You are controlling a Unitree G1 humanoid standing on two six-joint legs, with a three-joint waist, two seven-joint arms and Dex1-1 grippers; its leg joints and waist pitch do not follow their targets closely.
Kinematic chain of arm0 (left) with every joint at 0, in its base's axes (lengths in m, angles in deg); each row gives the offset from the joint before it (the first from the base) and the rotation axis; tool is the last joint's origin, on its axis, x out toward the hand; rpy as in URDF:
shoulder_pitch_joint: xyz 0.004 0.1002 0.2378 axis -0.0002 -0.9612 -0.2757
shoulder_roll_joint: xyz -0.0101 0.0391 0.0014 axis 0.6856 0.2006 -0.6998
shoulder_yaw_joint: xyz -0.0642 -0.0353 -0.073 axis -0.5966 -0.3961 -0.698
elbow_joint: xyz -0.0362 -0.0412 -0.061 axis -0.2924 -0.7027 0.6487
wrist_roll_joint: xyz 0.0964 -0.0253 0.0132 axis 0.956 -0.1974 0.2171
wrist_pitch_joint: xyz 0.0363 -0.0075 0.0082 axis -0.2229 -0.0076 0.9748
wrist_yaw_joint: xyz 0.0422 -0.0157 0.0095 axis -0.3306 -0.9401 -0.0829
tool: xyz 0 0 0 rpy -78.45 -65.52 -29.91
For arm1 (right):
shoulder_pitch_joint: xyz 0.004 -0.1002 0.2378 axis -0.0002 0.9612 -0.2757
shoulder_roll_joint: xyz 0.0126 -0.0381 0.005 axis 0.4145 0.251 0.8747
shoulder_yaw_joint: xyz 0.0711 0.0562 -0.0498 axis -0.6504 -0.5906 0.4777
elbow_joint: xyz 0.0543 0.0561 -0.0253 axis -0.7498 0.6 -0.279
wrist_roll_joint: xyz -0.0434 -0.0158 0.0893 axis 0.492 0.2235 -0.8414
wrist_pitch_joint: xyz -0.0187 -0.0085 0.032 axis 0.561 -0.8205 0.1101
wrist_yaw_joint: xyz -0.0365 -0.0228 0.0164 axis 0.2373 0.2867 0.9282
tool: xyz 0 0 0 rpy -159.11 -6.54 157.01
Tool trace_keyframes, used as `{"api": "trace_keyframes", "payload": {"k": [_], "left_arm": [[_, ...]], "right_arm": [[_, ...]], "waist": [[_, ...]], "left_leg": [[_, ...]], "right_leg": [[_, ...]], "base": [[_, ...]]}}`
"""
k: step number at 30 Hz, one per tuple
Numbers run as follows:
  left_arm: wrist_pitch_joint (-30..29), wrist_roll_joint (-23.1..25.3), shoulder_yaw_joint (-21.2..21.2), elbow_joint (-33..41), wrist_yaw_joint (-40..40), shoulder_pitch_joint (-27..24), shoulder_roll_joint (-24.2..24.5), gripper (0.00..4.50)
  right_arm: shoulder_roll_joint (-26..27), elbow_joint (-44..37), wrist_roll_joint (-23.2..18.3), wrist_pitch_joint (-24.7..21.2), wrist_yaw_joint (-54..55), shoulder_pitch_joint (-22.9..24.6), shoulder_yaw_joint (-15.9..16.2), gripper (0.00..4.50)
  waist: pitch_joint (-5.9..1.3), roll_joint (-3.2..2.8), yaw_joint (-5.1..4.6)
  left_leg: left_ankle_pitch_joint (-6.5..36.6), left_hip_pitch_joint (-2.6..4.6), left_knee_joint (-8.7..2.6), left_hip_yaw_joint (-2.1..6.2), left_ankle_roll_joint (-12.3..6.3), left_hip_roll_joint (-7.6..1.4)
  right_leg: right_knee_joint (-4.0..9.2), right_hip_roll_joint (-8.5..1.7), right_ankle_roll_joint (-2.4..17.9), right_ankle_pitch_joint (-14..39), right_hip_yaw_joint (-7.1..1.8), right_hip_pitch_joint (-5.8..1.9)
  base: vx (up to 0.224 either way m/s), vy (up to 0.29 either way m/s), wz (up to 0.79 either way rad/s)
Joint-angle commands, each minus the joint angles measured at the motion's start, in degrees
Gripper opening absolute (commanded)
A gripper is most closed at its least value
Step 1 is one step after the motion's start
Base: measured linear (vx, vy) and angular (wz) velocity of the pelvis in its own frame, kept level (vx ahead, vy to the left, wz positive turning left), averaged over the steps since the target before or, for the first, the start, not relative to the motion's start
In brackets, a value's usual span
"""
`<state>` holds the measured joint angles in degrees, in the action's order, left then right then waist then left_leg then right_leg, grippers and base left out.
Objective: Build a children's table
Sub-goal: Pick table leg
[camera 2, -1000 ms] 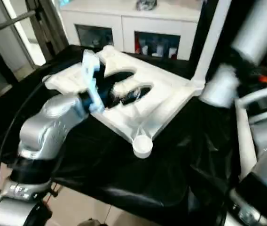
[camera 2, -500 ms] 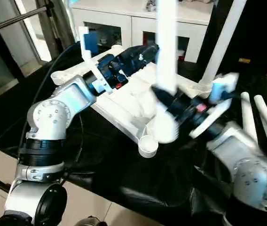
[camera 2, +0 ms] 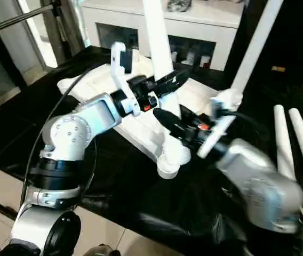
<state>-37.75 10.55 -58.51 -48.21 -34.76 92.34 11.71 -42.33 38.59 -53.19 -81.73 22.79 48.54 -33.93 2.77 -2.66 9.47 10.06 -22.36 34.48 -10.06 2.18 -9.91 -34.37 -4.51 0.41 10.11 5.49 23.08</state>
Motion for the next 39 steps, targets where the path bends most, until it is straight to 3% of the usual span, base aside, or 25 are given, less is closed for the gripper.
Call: {"api": "trace_keyframes", "payload": {"k": [1,4,9,15,20,21,23,28,29,34,39], "left_arm": [[1.2,2.1,-2.0,-1.0,-3.8,0.9,-0.5,3.27],[2.0,2.1,-2.8,-1.0,-6.2,1.1,-1.3,2.92],[1.7,1.7,-2.7,-0.9,-6.7,1.2,-1.6,2.69],[2.2,0.8,-1.9,-0.9,-7.0,1.1,-1.6,2.25],[3.2,0.5,-1.2,-1.0,-5.2,0.9,-1.4,2.01],[4.1,0.3,-0.4,-1.1,-2.3,0.8,-0.4,1.94],[4.7,0.4,0.6,-0.9,0.2,0.6,0.6,1.92],[3.6,-0.5,4.8,0.4,9.9,0.4,5.8,1.89],[3.0,-0.9,5.9,1.0,12.7,0.3,7.3,1.88],[1.3,-3.4,8.7,3.2,23.6,0.9,11.7,1.87],[0.8,-7.5,7.8,4.4,28.3,1.6,11.2,1.87]], "right_arm": [[0.7,0.2,2.6,3.7,2.0,-1.9,0.9,1.86],[1.5,0.9,4.1,5.4,2.8,-2.3,3.2,1.86],[1.8,1.3,4.8,6.2,3.0,-2.4,4.4,1.86],[2.2,2.1,5.6,7.7,3.7,-2.8,5.3,1.86],[2.0,2.4,6.2,8.2,3.9,-2.9,6.1,1.86],[1.7,2.5,5.1,6.9,3.3,-2.8,5.7,1.86],[1.0,2.4,3.8,5.6,2.2,-2.6,5.2,2.42],[-3.3,1.6,-3.9,-0.1,-4.2,-1.5,2.3,2.7],[-4.7,1.4,-5.1,-1.5,-5.9,-1.3,2.2,2.8],[-10.6,1.3,-6.6,-4.9,-11.5,-0.1,3.4,3.11],[-12.6,2.0,-6.9,-5.9,-12.4,0.2,4.9,3.13]], "waist": [[-4.11,1.75,-0.12],[-4.18,1.7,-0.17],[-4.2,1.64,0.04],[-4.08,1.41,-0.11],[-4.17,1.28,-0.15],[-4.16,1.26,-0.16],[-4.17,1.25,-0.11],[-4.23,1.14,0.12],[-4.23,0.89,0.13],[-4.2,0.95,0.24],[-4.17,1.03,0.23]], "left_leg": [[6.3,0.49,-3.73,1.32,-1.32,-2.75],[5.7,0.55,-3.63,1.24,-1.85,-2.75],[5.3,0.6,-3.52,1.17,-2.56,-2.81],[6.9,0.61,-3.64,1.22,-1.96,-2.79],[6.3,0.6,-3.61,1.27,-2.07,-2.79],[6.4,0.6,-3.6,1.27,-2.13,-2.8],[6.4,0.64,-3.61,1.26,-2.29,-2.77],[6.3,0.76,-3.59,1.3,-3.02,-2.91],[6.3,0.79,-3.61,1.32,-2.99,-2.97],[6.2,0.78,-3.5,1.22,-2.5,-2.94],[7.0,0.81,-3.49,1.2,-2.15,-3.03]], "right_leg": [[4.68,-4.43,4.2,16.5,-2.88,-3.07],[4.48,-4.45,5.0,14.7,-2.98,-3.12],[4.28,-4.41,6.1,12.8,-3.05,-3.12],[4.54,-4.44,5.8,14.7,-3.01,-3.13],[4.41,-4.34,5.7,13.4,-3.02,-3.17],[4.38,-4.33,5.9,13.1,-3.03,-3.18],[4.44,-4.33,5.7,13.4,-3.03,-3.21],[4.2,-4.32,6.2,12.5,-3.1,-3.3],[4.2,-4.37,6.4,12.3,-3.09,-3.24],[4.1,-4.51,7.5,12.7,-3.07,-3.33],[4.16,-4.65,8.2,14.1,-3.02,-3.36]], "base": [[0.0,0.0,0.0],[0.0,0.0,0.0],[0.0,0.0,0.0],[0.0,0.0,0.0],[0.0,0.0,0.0],[0.0,0.0,0.0],[0.0,0.0,0.0],[0.0,0.0,0.0],[0.0,0.0,0.0],[0.0,0.0,0.0],[0.0,0.0,0.0]]}}
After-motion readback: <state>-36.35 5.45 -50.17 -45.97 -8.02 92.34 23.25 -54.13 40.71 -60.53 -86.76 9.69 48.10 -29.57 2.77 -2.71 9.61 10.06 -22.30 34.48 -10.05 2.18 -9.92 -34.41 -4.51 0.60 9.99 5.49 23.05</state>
